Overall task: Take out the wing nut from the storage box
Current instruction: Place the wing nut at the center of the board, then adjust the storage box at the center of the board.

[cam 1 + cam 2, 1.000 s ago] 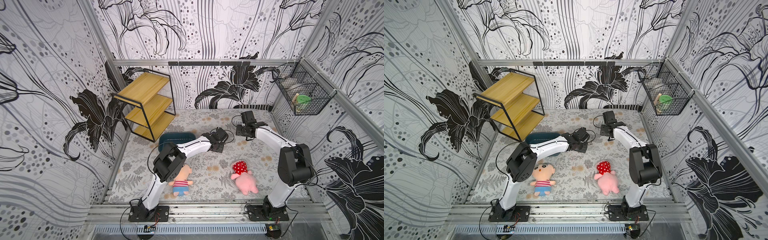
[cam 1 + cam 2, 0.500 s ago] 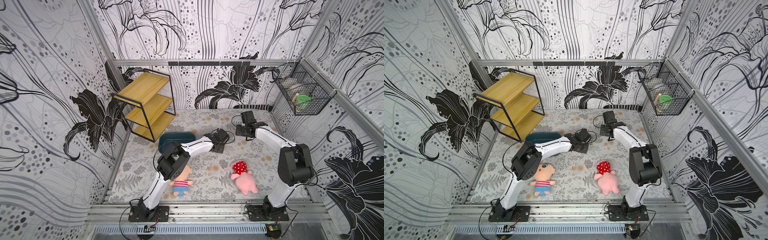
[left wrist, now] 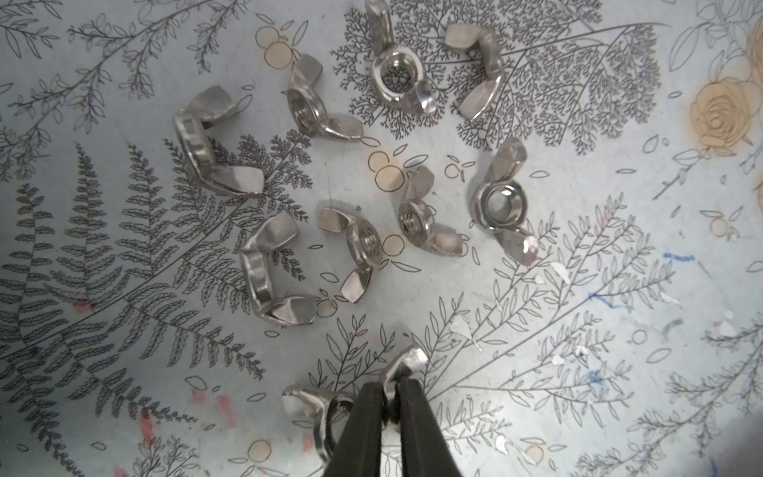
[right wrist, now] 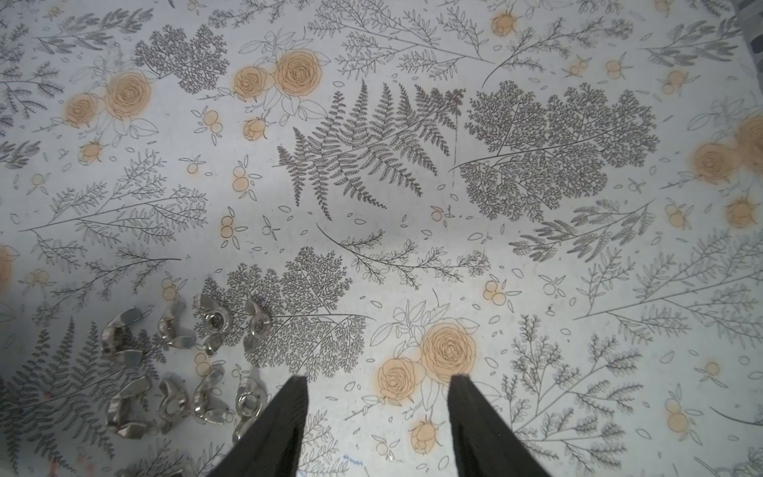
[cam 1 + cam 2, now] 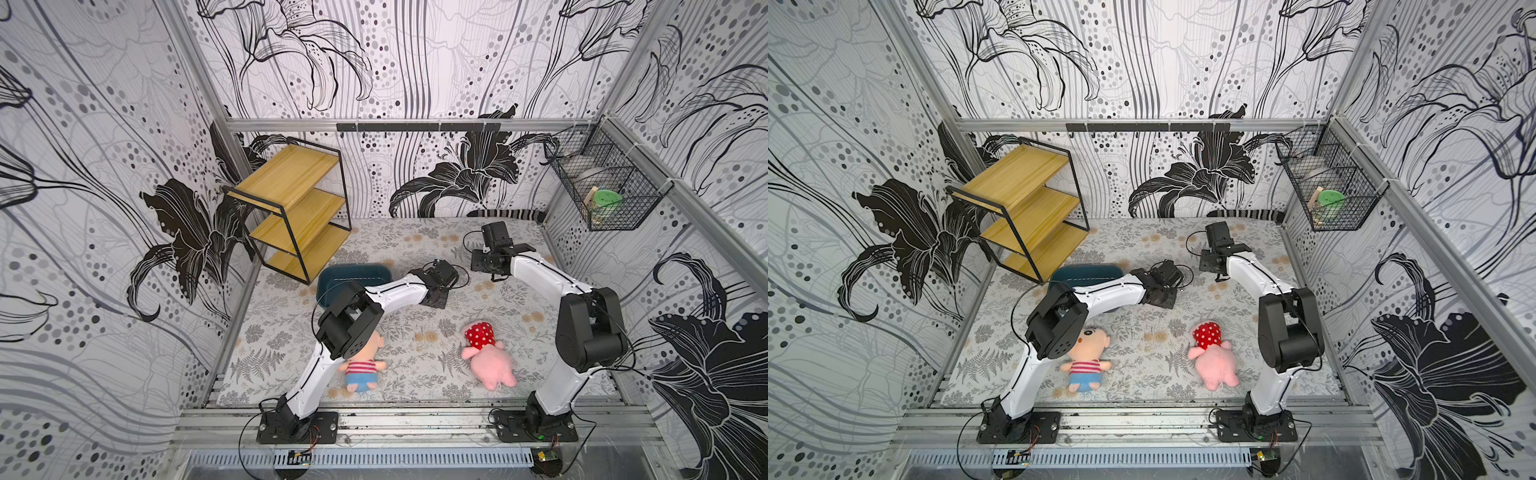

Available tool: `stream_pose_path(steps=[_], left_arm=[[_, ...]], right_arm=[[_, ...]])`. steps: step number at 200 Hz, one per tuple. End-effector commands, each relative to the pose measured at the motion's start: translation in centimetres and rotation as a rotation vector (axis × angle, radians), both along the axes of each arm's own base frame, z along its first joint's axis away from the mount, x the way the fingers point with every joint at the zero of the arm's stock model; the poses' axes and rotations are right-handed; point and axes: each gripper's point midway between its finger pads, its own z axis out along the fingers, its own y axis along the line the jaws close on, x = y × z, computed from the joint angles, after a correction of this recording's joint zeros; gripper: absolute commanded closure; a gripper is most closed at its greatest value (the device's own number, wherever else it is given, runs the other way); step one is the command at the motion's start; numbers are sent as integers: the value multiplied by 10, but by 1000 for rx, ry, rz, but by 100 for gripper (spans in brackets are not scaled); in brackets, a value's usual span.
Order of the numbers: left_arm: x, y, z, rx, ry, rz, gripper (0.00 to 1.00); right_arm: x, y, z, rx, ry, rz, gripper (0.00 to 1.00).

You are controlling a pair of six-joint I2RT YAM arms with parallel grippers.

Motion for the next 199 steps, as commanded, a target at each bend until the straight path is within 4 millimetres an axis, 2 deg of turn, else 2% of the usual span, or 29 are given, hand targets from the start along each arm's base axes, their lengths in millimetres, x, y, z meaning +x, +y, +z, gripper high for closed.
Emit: stream_pose_path(steps=[1, 34, 53, 74, 94, 117, 135, 153, 172, 186, 199], left_arm=[[6, -6, 5, -15, -12, 1, 79], [7, -9, 15, -37, -21, 1, 76], [9, -11, 30, -72, -35, 2, 76], [17, -9, 63, -130, -72, 6, 74], [28, 6, 100, -161, -125, 10, 70], [41, 42, 136, -135, -187, -5, 62], [49, 75, 152, -64, -230, -47, 60], [56, 117, 156, 78, -260, -68, 55], [64, 160, 151, 258, -286, -105, 50], [71, 181, 147, 310, -290, -145, 47], [77, 192, 145, 328, -282, -175, 44]], right_arm=[[6, 3, 6, 21, -19, -2, 40], [6, 3, 7, 22, -21, -1, 40], [5, 3, 6, 19, -18, 0, 40], [5, 3, 6, 18, -16, 2, 40], [5, 4, 5, 22, -12, 8, 40], [4, 6, 2, 30, -6, 14, 40], [4, 8, 1, 36, -5, 18, 40], [4, 10, 0, 41, -5, 25, 40], [4, 12, 0, 50, -5, 34, 40], [4, 14, 0, 53, -4, 43, 40], [3, 17, -1, 47, 4, 56, 40]])
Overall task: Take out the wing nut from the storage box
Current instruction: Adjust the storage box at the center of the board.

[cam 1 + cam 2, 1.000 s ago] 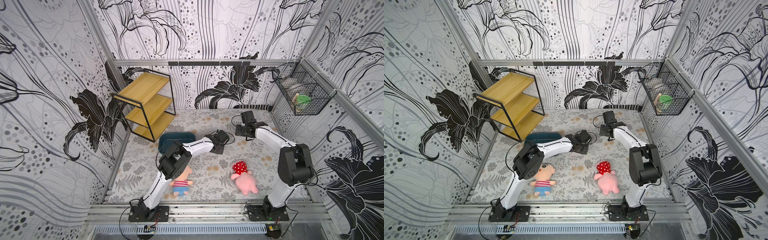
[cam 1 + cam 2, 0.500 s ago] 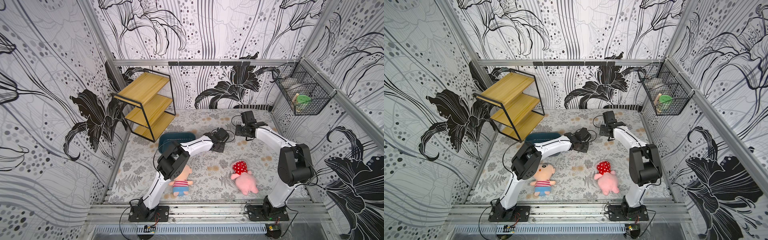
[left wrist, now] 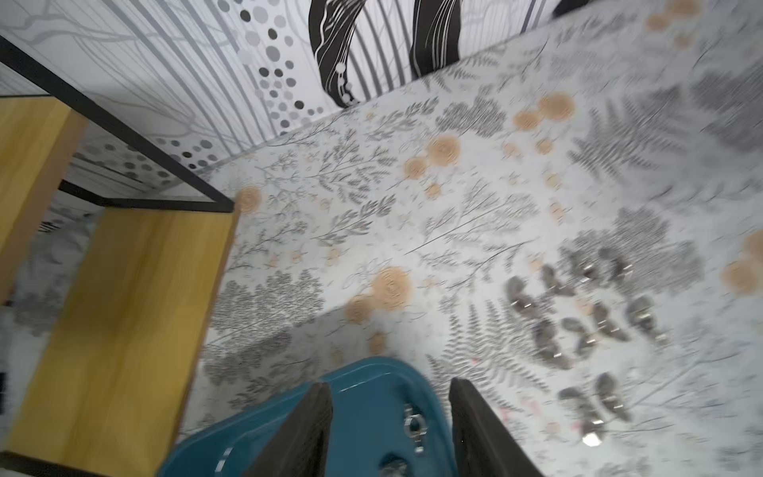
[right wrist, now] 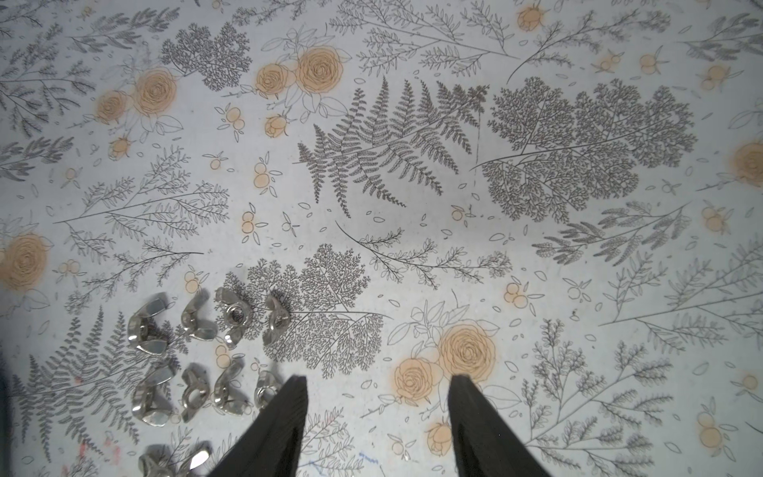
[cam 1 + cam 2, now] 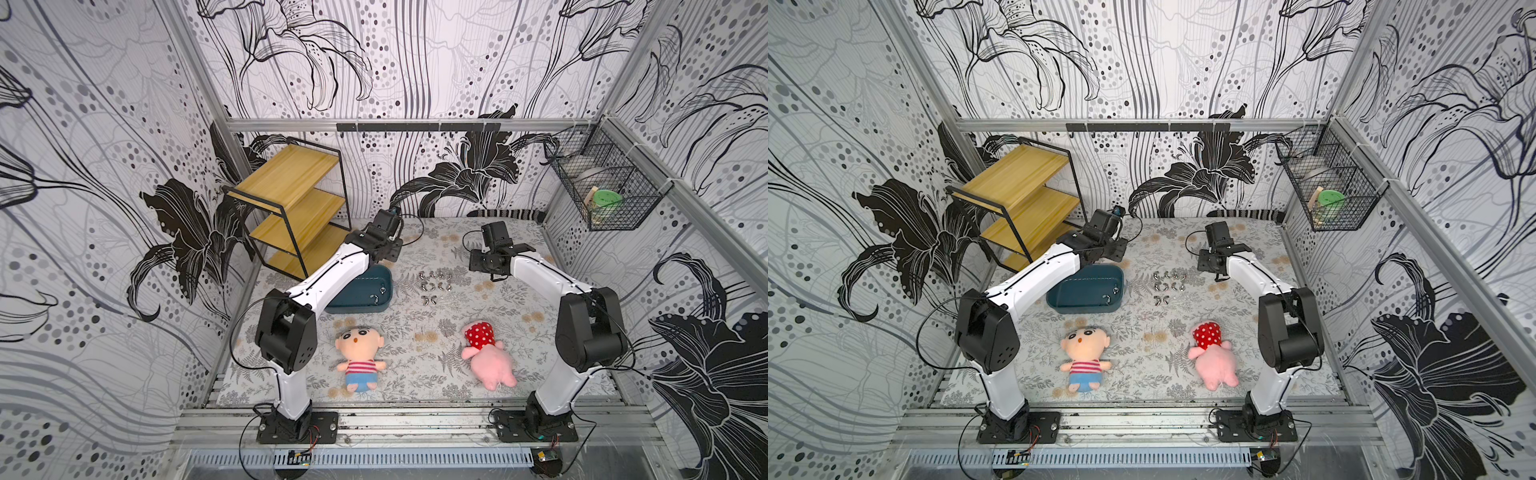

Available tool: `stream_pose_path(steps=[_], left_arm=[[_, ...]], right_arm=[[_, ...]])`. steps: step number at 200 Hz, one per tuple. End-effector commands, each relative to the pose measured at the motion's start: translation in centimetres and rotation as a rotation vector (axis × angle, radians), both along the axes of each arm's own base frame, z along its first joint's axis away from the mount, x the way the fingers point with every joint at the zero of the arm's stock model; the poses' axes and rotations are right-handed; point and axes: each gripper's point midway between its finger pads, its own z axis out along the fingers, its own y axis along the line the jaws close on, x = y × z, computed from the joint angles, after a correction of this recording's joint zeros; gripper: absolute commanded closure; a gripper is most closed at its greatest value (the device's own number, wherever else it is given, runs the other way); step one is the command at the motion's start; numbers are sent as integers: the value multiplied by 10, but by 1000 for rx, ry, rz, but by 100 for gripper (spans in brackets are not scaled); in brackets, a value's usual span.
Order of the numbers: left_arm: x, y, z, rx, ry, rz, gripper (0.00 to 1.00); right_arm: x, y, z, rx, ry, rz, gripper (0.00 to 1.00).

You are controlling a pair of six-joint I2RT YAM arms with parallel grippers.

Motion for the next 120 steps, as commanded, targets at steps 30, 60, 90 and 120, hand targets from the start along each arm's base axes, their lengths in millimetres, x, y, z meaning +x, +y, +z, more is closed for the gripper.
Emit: stream_pose_path(steps=[30, 60, 90, 120], left_arm=[[7, 43, -39, 316, 94, -222, 39], [16, 61, -55, 411, 135, -294, 37], [17, 66, -65, 460, 165, -393, 35], [29, 73, -76, 487, 180, -389, 34]], right_arm=[[0, 18, 1, -22, 12, 58, 39], [-2, 24, 3, -30, 14, 76, 39], [-3, 27, 4, -42, 23, 86, 39], [-1, 31, 5, -49, 26, 95, 39]])
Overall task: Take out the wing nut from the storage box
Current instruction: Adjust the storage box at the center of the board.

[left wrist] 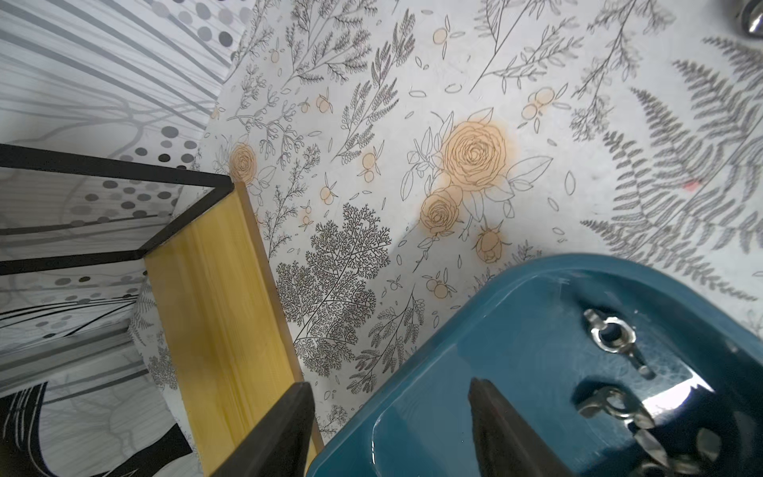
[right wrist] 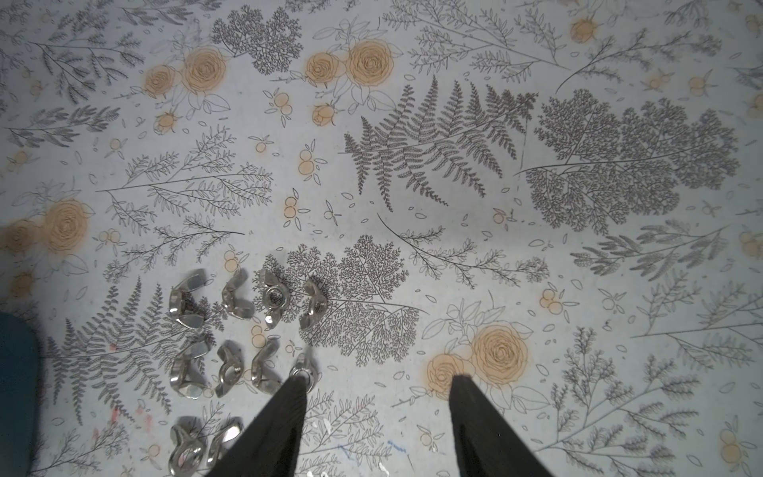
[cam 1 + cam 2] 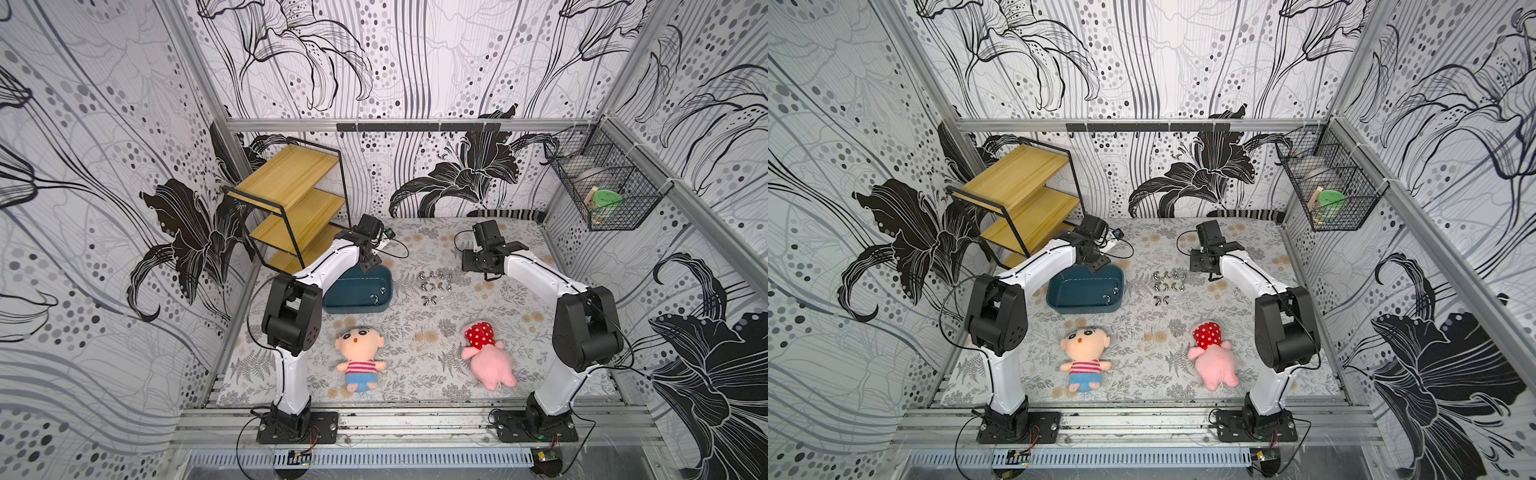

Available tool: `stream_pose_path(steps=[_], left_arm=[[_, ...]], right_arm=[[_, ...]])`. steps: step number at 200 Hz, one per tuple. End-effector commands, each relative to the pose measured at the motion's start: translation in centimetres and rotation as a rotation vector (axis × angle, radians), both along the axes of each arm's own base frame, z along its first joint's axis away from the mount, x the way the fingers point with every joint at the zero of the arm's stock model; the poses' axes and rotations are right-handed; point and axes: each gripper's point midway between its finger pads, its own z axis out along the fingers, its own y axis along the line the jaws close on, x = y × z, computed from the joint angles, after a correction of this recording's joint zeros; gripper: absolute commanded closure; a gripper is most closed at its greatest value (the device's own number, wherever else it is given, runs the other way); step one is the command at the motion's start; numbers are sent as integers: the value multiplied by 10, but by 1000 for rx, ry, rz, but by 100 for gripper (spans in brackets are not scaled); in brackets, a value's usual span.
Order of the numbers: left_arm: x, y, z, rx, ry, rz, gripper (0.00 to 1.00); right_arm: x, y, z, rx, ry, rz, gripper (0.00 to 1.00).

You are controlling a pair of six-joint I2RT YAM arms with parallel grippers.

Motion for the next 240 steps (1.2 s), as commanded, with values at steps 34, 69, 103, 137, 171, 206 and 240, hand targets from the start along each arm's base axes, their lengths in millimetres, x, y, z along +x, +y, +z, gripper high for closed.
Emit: stream_pose_path(steps=[34, 69, 103, 137, 171, 206, 240], left_arm=[[23, 6, -11, 34, 21, -63, 34], [24, 10, -27, 18, 81, -71, 34], [24, 9, -33, -17, 98, -74, 34], [23, 7, -21, -43, 90, -70, 35], [21, 9, 8, -76, 40, -76, 35], [12, 11, 2, -75, 79, -85, 35], [11, 13, -16, -76, 118, -86, 35]], right_arm=[[2, 7, 2, -44, 23, 26, 39], [2, 8, 2, -50, 27, 30, 39], [2, 8, 1, -57, 33, 32, 38], [5, 11, 2, -58, 31, 37, 38], [6, 17, -2, -59, 37, 48, 38], [7, 23, -4, -60, 42, 58, 38], [9, 25, -1, -65, 38, 63, 38]])
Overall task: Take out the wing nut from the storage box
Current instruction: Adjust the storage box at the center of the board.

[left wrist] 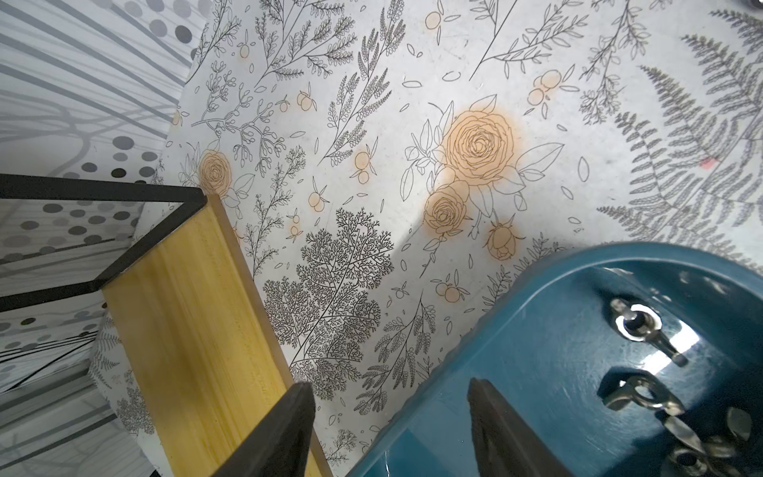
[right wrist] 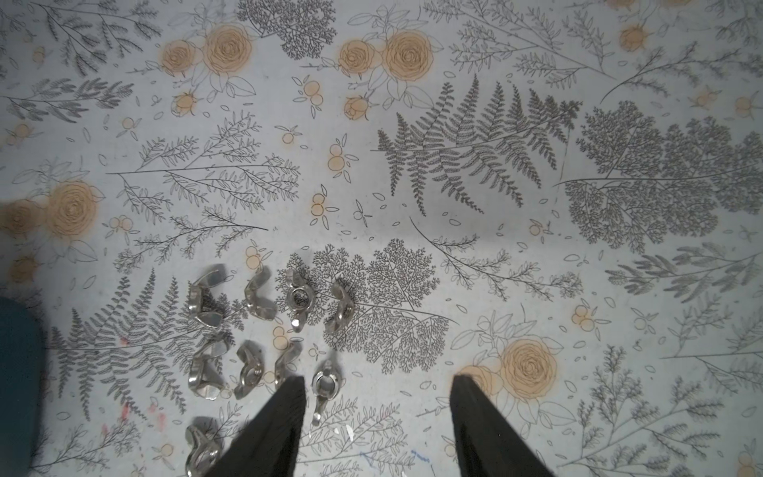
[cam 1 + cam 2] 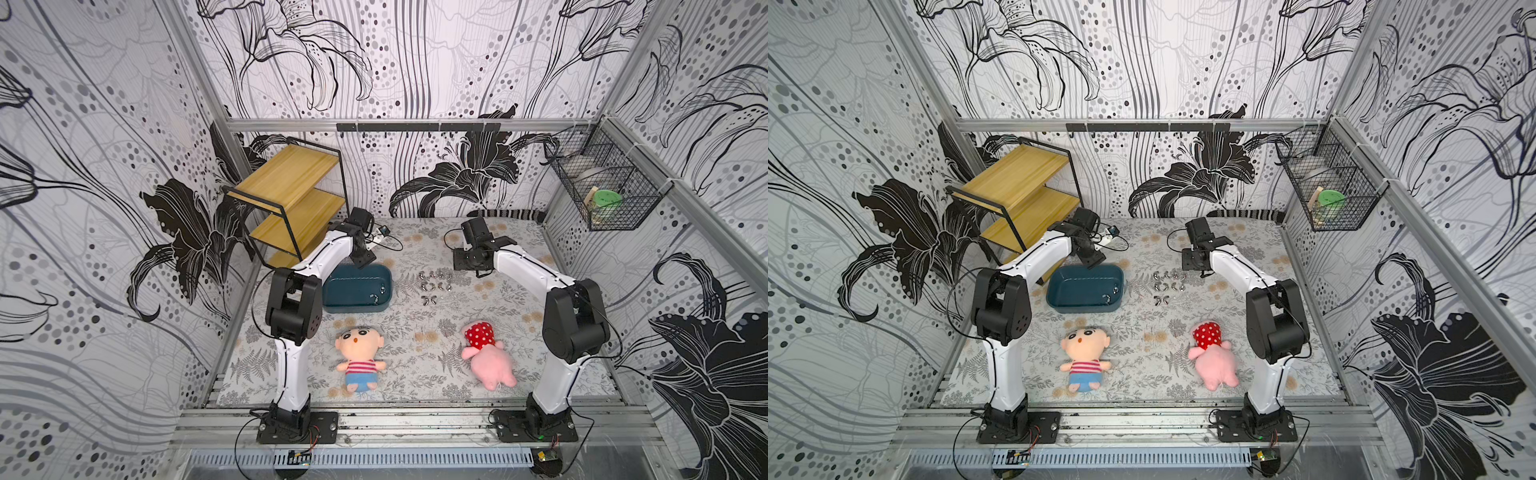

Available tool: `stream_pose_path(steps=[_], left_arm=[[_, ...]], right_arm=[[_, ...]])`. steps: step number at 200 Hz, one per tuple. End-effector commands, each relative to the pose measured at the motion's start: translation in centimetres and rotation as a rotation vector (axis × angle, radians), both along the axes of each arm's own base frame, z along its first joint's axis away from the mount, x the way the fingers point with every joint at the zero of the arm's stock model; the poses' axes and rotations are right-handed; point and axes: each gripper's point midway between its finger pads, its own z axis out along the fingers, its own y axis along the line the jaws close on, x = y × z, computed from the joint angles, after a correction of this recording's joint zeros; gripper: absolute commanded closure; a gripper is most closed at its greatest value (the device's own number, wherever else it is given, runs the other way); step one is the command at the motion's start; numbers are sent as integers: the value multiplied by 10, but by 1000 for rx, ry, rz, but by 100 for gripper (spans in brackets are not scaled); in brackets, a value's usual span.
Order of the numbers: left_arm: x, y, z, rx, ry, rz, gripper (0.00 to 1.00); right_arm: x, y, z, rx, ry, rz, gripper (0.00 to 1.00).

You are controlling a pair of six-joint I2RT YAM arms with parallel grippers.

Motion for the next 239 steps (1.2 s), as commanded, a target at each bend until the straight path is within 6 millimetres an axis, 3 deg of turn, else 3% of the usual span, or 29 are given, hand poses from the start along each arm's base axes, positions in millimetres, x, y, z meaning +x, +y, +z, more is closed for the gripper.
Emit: stream_pose_path(steps=[1, 107, 172, 239], left_arm=[[-4, 2, -8, -12, 33, -16, 35], [-8, 1, -43, -59, 109, -24, 36], [-7, 6, -53, -101, 140, 18, 52], [-6, 17, -53, -164, 152, 87, 65]], right_arm=[[2, 1, 4, -31, 4, 14, 38], [2, 3, 5, -45, 7, 19, 38], [0, 3, 3, -48, 13, 23, 38], [-1, 20, 8, -59, 10, 63, 38]])
